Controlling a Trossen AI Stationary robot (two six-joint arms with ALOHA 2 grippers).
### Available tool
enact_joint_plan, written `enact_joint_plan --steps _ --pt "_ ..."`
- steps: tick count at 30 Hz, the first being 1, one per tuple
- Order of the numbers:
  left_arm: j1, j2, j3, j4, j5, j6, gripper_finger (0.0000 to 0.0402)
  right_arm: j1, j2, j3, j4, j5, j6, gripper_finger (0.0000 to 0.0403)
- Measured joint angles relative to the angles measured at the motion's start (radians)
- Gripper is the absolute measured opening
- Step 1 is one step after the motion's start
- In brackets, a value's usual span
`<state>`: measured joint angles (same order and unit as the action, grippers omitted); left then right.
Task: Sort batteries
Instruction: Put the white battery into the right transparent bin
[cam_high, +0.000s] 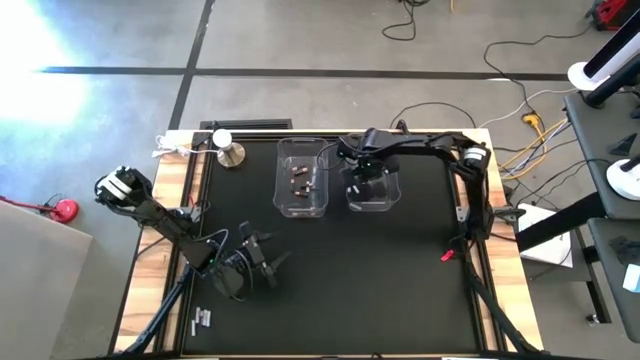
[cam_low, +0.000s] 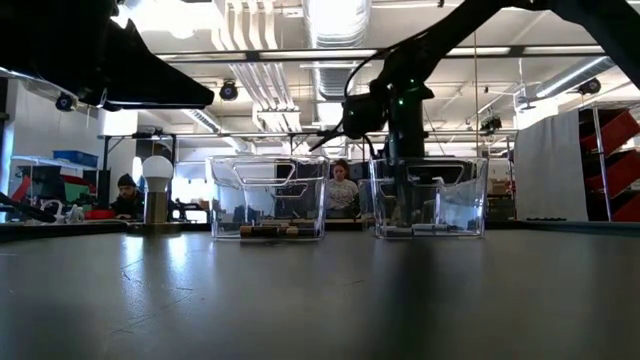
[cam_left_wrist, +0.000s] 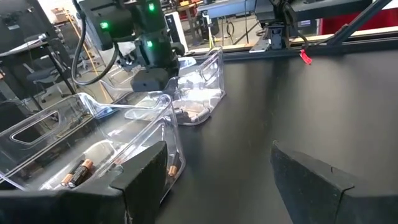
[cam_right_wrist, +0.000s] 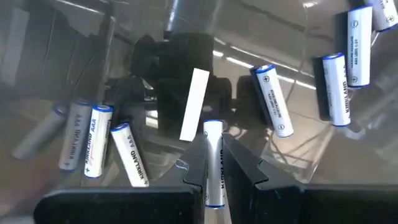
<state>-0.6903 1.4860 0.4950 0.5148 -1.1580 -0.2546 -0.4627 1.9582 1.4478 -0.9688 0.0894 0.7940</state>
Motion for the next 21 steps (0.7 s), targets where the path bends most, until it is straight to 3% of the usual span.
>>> enact_joint_plan --steps 7,21 --pt "0.000 0.000 0.000 0.000 0.017 0.000 0.0260 -0.003 -0.002 -0.048 0.096 0.000 -0.004 0.0040" --pt "-0.002 0.000 0.017 0.000 0.018 0.010 0.0260 -0.002 0.000 -0.060 0.111 0.012 0.006 0.0056"
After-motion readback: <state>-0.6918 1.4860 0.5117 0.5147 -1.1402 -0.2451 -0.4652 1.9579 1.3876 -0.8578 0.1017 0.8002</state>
